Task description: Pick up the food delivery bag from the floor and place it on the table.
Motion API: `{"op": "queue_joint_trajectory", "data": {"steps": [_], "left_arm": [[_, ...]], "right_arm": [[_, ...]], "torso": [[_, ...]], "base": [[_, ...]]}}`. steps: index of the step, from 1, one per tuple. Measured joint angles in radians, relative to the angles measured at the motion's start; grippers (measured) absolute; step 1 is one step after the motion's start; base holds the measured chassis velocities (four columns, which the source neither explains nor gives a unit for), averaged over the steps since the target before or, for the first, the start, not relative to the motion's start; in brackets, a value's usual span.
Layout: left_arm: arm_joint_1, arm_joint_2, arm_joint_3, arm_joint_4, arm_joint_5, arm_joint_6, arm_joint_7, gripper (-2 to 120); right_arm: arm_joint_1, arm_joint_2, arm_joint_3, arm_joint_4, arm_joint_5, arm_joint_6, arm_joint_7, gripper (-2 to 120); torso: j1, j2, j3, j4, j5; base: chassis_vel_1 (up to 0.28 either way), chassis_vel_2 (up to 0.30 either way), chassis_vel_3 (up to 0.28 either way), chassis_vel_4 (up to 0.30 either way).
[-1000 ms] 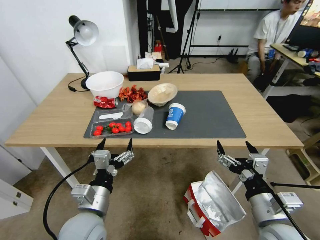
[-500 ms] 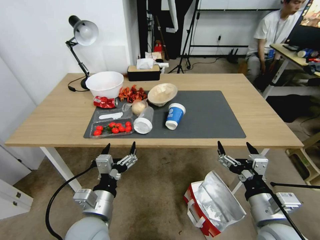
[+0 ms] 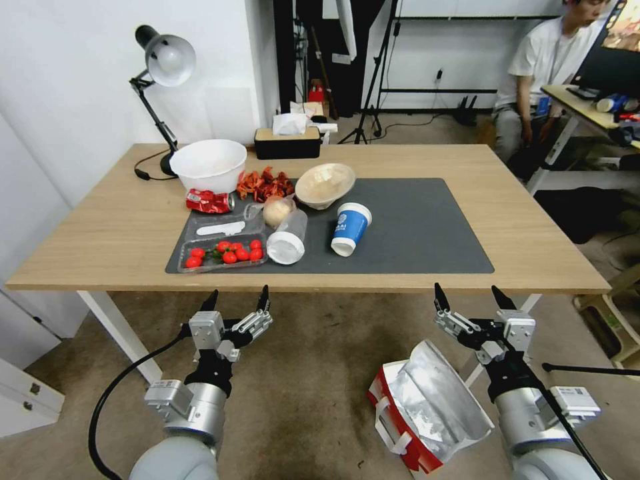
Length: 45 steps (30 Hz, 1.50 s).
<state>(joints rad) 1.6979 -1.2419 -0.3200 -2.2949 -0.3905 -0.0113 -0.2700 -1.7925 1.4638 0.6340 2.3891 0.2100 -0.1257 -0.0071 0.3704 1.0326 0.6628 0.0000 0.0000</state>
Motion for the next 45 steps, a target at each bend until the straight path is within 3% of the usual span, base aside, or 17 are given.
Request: {"op": "queue_joint_trajectory", "data": {"steps": [45], "left_arm": [[0.013,0.008,-0.017,0.052,0.073,-0.06,0.014,100]], "right_arm": [[-0.002,0.003,-0.013,-0.054,0.029,0.004,-0.06,100]], "torso": [[-0.094,-0.218,-0.124,0.0,0.0]], "base": [[0.0,0.0,0.0,0.0]]}}
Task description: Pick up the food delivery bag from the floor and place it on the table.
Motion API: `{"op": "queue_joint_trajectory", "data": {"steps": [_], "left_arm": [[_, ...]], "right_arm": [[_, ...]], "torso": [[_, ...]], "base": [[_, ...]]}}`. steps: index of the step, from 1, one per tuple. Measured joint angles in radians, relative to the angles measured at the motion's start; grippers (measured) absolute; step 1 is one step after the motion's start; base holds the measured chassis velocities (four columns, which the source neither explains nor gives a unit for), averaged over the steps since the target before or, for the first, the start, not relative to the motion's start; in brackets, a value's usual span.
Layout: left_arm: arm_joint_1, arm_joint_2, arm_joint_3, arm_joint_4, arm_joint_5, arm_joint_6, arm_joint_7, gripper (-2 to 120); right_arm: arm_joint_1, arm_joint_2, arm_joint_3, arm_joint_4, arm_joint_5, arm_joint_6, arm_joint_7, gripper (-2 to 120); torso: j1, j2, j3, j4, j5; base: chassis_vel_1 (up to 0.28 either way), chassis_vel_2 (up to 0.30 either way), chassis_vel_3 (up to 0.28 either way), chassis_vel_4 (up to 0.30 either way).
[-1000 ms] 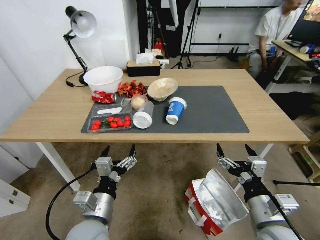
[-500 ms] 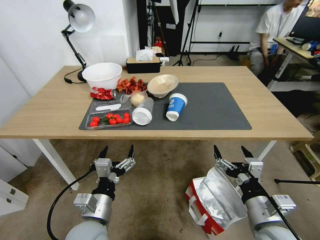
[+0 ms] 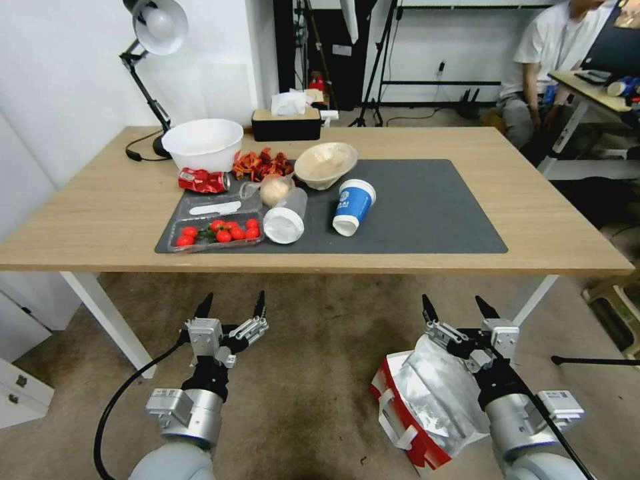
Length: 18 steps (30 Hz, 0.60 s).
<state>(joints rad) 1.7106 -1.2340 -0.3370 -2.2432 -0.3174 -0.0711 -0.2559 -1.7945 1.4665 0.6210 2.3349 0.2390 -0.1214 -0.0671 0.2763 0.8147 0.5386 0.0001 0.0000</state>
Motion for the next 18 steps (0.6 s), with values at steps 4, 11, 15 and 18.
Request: {"op": "queue_joint_trajectory", "data": {"steps": [4,11,15,18], "left_arm": [[0.002,0.0,-0.001,0.002,0.004,-0.002,0.0,100],[0.004,-0.001,-0.001,0.005,0.006,-0.005,0.002,100],[0.004,-0.001,-0.001,0.006,0.007,-0.006,0.002,100],[0.004,-0.001,-0.001,0.007,0.007,-0.006,0.002,100]], "right_arm": [[0.002,0.002,-0.001,-0.006,-0.001,0.003,-0.003,100],[0.0,0.009,-0.006,-0.012,-0.007,0.008,-0.009,100],[-0.002,0.011,-0.006,-0.012,-0.012,0.011,-0.01,100],[-0.003,0.011,-0.006,-0.012,-0.012,0.011,-0.012,100]], "torso": [[-0.008,-0.02,-0.011,0.0,0.0001],[-0.022,-0.053,-0.031,0.0,0.0],[-0.029,-0.071,-0.042,0.0,0.0],[-0.034,-0.082,-0.048,0.0,0.0]], "base": [[0.0,0.0,0.0,0.0],[0.0,0.0,0.0,0.0],[0.0,0.0,0.0,0.0],[0.0,0.0,0.0,0.0]]}}
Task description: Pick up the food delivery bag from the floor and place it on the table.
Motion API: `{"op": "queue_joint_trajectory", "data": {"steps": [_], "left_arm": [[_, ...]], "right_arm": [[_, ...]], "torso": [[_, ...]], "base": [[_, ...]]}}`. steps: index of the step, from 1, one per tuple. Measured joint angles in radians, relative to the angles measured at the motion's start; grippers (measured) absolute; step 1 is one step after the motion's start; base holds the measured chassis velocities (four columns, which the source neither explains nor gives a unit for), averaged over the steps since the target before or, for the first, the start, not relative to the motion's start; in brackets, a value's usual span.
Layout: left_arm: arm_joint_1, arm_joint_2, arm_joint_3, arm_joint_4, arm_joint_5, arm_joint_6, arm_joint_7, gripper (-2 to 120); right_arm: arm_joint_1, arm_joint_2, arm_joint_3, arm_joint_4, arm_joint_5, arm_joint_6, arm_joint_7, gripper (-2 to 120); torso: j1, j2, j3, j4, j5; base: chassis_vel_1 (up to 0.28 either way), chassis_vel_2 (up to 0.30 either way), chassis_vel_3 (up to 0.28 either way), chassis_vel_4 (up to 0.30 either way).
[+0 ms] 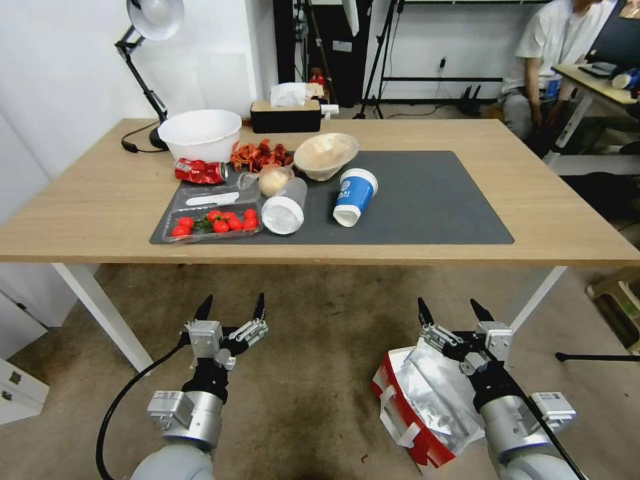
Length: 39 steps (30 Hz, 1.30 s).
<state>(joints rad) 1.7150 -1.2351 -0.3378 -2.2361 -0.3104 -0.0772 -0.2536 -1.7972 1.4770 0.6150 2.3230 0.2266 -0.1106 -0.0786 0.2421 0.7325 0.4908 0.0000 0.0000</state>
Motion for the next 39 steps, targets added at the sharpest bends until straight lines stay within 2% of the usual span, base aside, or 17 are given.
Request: {"op": "queue_joint_trajectory", "data": {"steps": [39], "left_arm": [[-0.002,0.0,0.001,0.01,0.012,-0.003,-0.005,100]], "right_arm": [[-0.007,0.007,0.001,-0.003,-0.034,-0.009,-0.01,100]], "torso": [[-0.066,-0.167,-0.101,0.0,0.0]], "base": [[0.0,0.0,0.0,0.0]]}}
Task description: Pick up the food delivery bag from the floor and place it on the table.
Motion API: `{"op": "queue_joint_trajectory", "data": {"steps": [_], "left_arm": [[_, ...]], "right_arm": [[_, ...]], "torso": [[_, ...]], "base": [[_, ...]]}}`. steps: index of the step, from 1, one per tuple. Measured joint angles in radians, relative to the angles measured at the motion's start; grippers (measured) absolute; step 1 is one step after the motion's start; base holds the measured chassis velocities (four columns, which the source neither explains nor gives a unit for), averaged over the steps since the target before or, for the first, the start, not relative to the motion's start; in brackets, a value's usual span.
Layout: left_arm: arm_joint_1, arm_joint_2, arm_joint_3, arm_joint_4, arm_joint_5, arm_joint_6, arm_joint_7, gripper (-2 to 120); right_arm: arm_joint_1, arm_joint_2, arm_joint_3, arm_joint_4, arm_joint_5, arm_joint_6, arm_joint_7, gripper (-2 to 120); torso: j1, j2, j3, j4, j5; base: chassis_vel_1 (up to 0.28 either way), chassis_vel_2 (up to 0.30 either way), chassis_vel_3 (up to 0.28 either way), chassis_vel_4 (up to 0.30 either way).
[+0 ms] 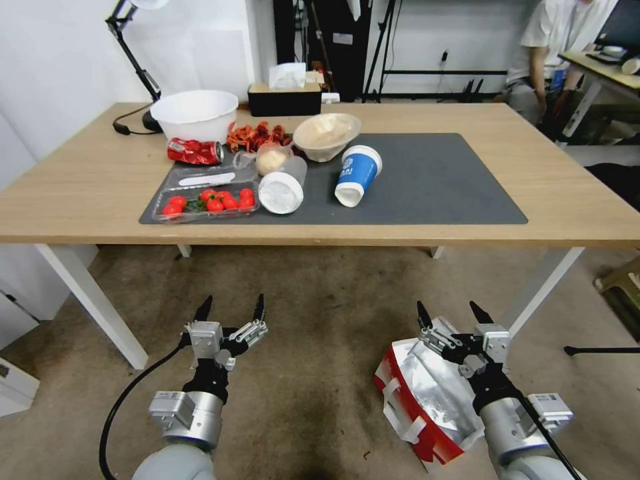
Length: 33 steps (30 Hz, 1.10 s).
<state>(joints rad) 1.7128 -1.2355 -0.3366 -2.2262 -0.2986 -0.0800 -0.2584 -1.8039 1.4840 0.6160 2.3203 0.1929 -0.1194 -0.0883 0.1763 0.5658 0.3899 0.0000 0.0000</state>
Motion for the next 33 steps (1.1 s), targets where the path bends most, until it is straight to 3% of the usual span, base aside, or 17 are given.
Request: {"op": "queue_joint_trajectory", "data": {"steps": [33], "left_arm": [[-0.004,0.0,-0.001,0.015,0.002,-0.004,0.002,100]], "right_arm": [[0.002,-0.001,-0.002,-0.018,-0.003,0.001,-0.012,100]], "torso": [[-0.049,-0.135,-0.086,0.0,0.0]], "base": [[0.0,0.0,0.0,0.0]]}}
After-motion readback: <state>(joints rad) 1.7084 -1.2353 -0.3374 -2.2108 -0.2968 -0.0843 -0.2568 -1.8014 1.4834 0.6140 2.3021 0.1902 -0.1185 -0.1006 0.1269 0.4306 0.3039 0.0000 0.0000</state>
